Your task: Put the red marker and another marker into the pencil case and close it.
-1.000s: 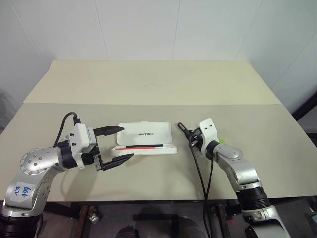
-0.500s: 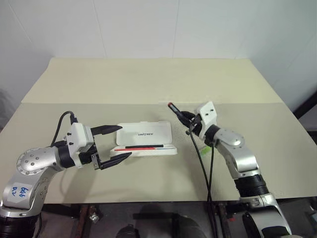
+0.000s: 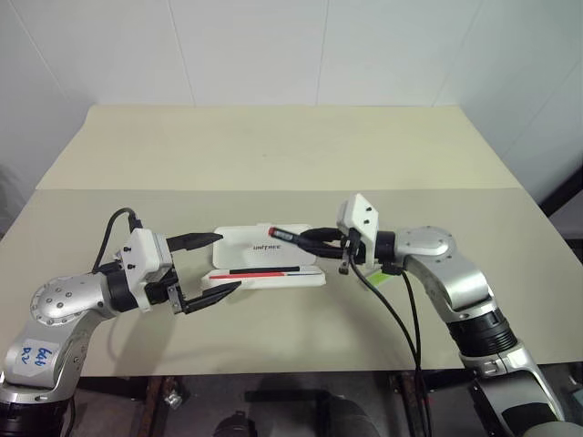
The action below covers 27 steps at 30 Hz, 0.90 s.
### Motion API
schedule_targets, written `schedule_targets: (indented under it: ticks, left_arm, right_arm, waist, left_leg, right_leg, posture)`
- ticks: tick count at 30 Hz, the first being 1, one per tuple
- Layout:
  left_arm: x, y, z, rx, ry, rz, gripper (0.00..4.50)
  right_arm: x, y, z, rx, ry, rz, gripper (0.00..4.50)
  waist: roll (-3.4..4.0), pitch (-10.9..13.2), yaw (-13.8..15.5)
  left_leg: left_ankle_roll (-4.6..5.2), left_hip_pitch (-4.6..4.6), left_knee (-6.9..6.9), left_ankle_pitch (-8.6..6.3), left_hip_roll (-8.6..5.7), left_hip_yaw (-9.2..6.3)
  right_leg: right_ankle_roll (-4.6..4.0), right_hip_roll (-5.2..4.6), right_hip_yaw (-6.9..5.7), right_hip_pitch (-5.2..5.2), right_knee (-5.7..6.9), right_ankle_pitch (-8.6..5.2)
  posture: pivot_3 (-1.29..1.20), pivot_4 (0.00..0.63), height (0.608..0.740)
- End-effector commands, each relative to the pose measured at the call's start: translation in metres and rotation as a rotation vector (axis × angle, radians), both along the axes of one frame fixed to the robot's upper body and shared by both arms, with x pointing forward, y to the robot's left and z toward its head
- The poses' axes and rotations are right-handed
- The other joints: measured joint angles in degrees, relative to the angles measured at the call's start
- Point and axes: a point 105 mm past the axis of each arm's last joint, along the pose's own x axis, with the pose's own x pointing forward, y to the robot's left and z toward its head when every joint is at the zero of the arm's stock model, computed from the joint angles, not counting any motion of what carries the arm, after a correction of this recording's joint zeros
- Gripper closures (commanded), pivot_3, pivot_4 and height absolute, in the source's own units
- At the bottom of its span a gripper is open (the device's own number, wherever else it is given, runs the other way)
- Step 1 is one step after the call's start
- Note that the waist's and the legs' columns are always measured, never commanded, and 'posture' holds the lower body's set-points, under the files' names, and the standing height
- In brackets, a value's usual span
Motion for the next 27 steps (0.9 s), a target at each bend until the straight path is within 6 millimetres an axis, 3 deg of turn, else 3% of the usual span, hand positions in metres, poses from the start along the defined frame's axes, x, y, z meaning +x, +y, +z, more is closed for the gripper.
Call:
schedule_targets:
  ticks: [1,7,15,27]
  left_arm:
    - [-0.004,-0.002,0.013,0.007,-0.075,-0.004,0.00]
    - [-0.006,-0.002,0.014,0.005,-0.079,0.003,0.00]
    - [-0.009,-0.001,0.013,0.005,-0.079,0.024,0.00]
    - [-0.009,-0.002,0.013,0.001,-0.081,0.029,0.00]
  right_arm:
    - [-0.002,0.020,-0.003,-0.016,-0.042,0.062,3.91]
    - [-0.009,0.052,-0.009,-0.002,-0.040,0.168,3.91]
    - [-0.023,0.070,-0.015,-0.007,-0.025,0.258,3.91]
    - [-0.024,0.050,-0.044,-0.125,-0.003,0.252,3.91]
  waist:
    - [0.00,0.0,-0.1]
    - [0.00,0.0,-0.1]
    - [0.00,0.0,0.0]
    - [-0.01,0.0,0.0]
  left_leg:
    - [-0.02,0.00,0.00,0.01,0.00,0.00]
    - [-0.09,0.00,0.03,0.06,0.00,0.03]
    - [-0.10,-0.02,0.02,0.05,0.02,0.04]
    - [-0.11,-0.02,0.04,0.06,0.02,0.05]
  right_leg:
    - [0.00,0.00,0.00,-0.01,0.01,0.00]
    - [-0.02,0.00,0.03,-0.08,0.17,-0.01]
    - [-0.05,0.00,0.02,-0.11,0.19,-0.03]
    - [-0.06,0.00,0.01,-0.12,0.21,-0.03]
  posture:
    - [0.00,0.150,0.740]
    - [0.00,0.150,0.740]
    - [0.00,0.150,0.740]
    - [0.00,0.150,0.740]
